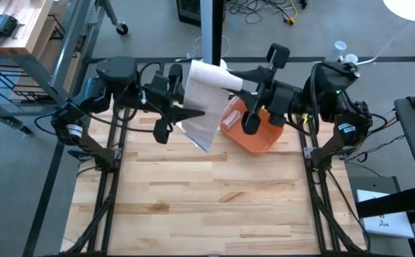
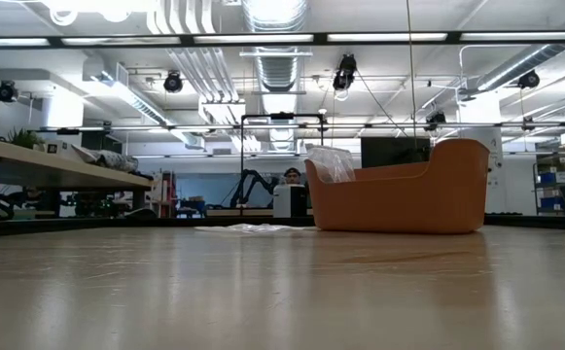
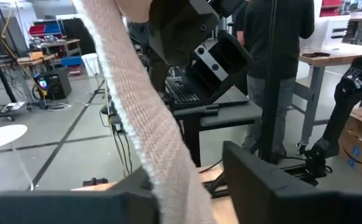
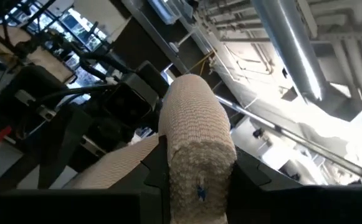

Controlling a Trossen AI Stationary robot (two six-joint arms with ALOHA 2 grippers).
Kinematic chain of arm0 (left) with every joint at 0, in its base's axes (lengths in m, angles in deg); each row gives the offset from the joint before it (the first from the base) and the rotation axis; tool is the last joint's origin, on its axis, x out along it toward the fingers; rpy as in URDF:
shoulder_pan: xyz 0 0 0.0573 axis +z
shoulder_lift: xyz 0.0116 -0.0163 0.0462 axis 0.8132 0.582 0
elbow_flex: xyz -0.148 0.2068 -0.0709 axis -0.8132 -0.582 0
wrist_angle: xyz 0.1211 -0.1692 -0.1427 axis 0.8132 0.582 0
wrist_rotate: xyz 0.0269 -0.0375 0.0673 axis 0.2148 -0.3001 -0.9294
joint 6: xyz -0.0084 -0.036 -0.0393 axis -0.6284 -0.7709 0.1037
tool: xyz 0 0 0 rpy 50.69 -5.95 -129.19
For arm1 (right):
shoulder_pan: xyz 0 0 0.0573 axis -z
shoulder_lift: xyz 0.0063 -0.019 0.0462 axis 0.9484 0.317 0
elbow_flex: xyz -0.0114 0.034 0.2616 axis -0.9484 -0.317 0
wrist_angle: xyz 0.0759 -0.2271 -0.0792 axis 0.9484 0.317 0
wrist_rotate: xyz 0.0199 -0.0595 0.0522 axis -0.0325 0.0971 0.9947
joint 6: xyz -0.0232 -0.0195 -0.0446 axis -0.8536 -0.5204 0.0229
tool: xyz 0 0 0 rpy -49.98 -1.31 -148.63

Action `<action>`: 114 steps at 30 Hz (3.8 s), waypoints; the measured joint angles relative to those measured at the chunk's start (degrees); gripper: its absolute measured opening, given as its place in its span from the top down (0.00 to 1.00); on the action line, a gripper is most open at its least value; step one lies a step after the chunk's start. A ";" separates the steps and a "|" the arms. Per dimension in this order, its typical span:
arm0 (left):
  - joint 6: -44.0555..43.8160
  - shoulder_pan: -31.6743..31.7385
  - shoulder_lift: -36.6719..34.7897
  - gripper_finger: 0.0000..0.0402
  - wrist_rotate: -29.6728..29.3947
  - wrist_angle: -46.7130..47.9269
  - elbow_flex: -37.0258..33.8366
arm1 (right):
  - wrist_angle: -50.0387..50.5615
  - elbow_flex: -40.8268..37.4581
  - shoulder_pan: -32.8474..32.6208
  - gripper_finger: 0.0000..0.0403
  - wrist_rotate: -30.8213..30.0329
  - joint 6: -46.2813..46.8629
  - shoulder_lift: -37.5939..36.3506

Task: Roll bandage
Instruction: Roll the brown bandage

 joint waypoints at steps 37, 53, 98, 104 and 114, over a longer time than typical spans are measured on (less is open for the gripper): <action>-23.89 0.04 -0.13 0.24 4.47 -7.93 4.34 | 3.88 -0.17 -2.26 0.79 1.55 -27.52 1.54; -47.07 0.33 0.09 0.28 7.22 -7.64 3.31 | 6.18 -0.20 -2.48 0.78 0.13 -48.54 1.72; -33.07 1.46 -0.36 0.97 5.29 -5.53 3.59 | 5.86 -0.24 -6.59 0.28 -1.25 -4.68 0.99; -31.95 1.46 -0.57 0.97 5.31 -5.44 3.63 | 3.51 -0.24 -6.47 0.23 -1.50 7.43 -0.63; -28.04 1.46 -0.57 0.97 5.31 -5.28 3.63 | 3.20 -0.24 -5.84 0.30 -2.63 16.66 0.87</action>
